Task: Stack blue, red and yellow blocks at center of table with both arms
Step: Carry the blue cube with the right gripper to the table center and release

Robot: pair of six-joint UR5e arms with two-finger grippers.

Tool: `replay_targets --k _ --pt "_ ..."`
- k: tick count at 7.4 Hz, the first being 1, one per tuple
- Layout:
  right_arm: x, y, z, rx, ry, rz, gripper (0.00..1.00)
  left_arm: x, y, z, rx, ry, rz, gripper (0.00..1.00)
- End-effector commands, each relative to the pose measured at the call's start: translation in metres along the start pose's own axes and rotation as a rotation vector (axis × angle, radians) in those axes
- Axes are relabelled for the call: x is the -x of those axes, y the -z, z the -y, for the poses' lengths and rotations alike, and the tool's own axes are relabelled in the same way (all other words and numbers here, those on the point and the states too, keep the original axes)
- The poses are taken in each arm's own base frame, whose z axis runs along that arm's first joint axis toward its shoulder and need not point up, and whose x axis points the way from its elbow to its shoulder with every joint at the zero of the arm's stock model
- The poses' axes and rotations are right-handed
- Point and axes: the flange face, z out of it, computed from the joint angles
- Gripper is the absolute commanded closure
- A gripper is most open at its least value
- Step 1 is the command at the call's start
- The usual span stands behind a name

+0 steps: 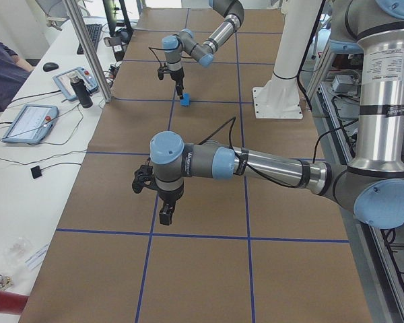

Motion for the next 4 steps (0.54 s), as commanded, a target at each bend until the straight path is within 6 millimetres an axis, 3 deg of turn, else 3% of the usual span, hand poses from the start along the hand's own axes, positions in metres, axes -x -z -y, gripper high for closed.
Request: replay_targets --k 1,2,3,4 --pt "-0.005 0.075 0.016 -0.054 -0.04 0.072 0.01 -0.072 0.005 0.021 -0.013 0.183 -0.02 0.0" --pt "-0.021 0.107 0.024 -0.078 -0.069 0.065 0.01 -0.144 -0.003 0.022 0.003 0.265 -0.049 0.0" --pt "-0.076 0.119 0.032 -0.106 -0.096 0.055 0.01 -0.206 -0.005 0.014 -0.001 0.34 -0.088 0.0" --pt "-0.137 0.124 0.035 -0.133 -0.102 0.039 0.01 -0.237 -0.023 -0.01 -0.019 0.35 -0.121 0.0"
